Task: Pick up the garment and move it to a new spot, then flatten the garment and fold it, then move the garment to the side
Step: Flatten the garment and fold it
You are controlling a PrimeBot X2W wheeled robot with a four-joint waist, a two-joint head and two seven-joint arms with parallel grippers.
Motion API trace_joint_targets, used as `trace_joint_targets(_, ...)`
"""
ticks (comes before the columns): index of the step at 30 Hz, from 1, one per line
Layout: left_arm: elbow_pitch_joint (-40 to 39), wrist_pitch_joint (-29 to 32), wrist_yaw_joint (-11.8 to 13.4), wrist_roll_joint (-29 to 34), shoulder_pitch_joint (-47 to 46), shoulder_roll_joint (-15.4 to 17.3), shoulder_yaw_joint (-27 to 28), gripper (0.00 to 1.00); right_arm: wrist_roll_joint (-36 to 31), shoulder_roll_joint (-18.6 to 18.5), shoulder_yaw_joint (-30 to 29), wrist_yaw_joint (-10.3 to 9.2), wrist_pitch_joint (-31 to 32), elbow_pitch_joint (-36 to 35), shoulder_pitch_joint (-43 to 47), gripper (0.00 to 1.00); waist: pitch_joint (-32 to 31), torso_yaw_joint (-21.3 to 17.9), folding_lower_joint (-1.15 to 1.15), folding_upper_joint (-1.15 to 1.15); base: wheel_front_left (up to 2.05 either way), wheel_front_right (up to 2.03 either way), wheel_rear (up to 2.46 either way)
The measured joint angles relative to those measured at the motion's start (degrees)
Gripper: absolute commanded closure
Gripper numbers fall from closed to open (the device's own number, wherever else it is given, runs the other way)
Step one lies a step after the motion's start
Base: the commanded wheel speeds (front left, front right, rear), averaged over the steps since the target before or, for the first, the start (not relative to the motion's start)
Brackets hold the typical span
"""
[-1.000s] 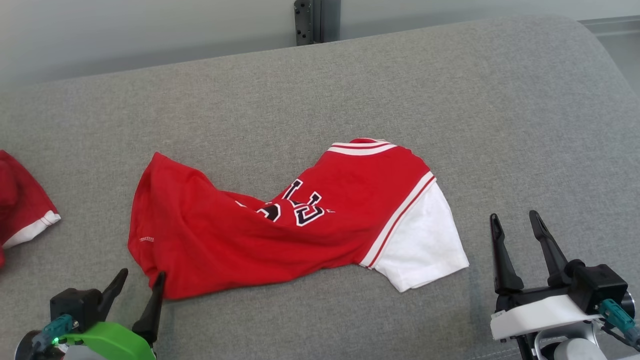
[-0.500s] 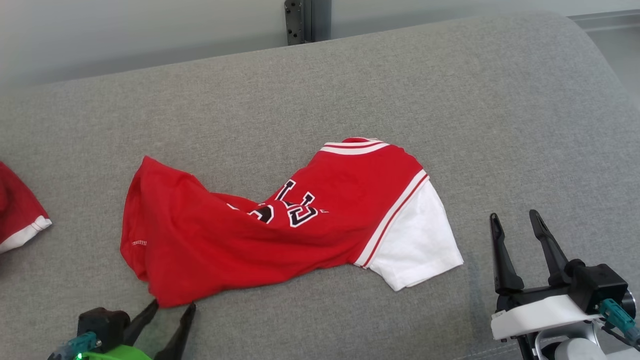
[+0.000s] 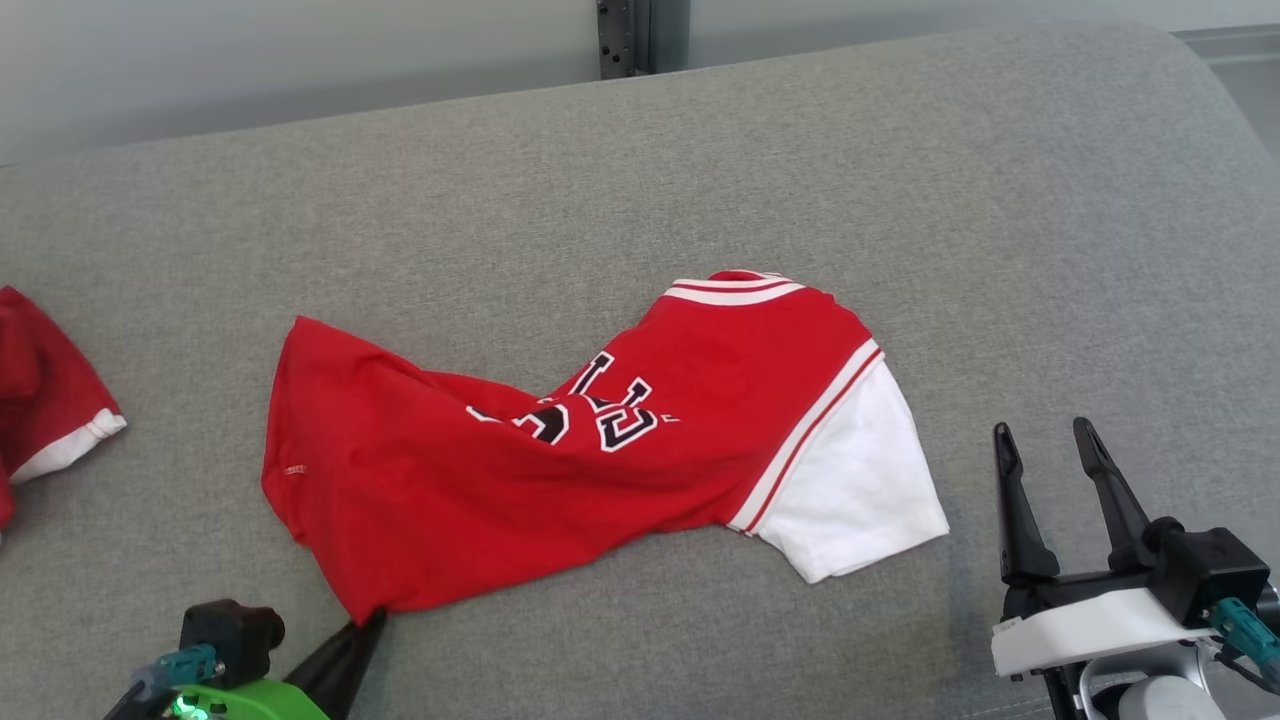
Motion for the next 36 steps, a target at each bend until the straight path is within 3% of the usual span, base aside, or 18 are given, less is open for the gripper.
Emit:
trace_joint_targets(7,-15.13,9.59,5.82,-6.92,8.2,5.41,0.8,1.0,0.36,0.04,-0.18,0.0,0.0,-0.05,0.08,0.0,0.43,2.63,0.0,0.0,0.0,0.0,0.0)
trace_joint_targets(13,-14.73,11.98,8.7,-9.25,10.08,5.11,0.77,1.0,0.66,0.1,1.03,0.0,0.0,0.26,-1.33,0.0,1.3,3.93,0.0,0.0,0.0,0.0,0.0)
trace_joint_targets(14,-13.22,10.53,9.25,-9.23,9.75,4.05,1.65,0.62,0.67,0.09,1.02,0.0,0.0,0.3,-1.43,0.0,1.43,3.98,0.0,0.0,0.0,0.0,0.0)
trace_joint_targets(15,-11.55,9.51,9.45,-9.23,9.22,3.03,2.08,0.5,0.68,0.09,1.1,0.0,0.0,0.37,-1.51,0.0,1.51,3.99,0.0,0.0,0.0,0.0,0.0)
trace_joint_targets(16,-10.0,8.6,9.33,-9.18,8.74,2.23,2.2,0.02,0.67,0.09,1.14,0.0,0.0,0.43,-1.53,0.0,1.51,3.94,0.0,0.0,0.0,0.0,0.0)
trace_joint_targets(21,-3.65,2.74,9.92,-9.1,7.12,-1.56,4.74,0.0,0.59,0.11,1.08,0.0,0.0,0.7,-1.4,0.0,1.31,3.18,0.0,0.0,0.0,0.0,0.0)
trace_joint_targets(25,-1.8,0.86,11.61,-9.28,7.61,-1.27,6.76,0.0,0.59,0.08,0.69,0.0,0.0,0.75,-1.0,0.0,0.71,2.61,0.0,0.0,0.0,0.0,0.0)
trace_joint_targets(31,-5.54,-4.53,16.17,-6.71,9.0,0.16,10.21,0.0,0.18,0.09,-0.62,0.0,0.0,0.41,0.32,0.0,-0.96,2.36,0.0,0.0,0.0,0.0,0.0)
trace_joint_targets(36,-9.32,-10.96,18.2,-3.53,8.96,-0.55,11.88,0.0,-0.41,-0.44,-1.92,0.0,0.0,-1.18,1.35,0.0,-2.91,2.59,0.0,0.0,0.0,0.0,0.0)
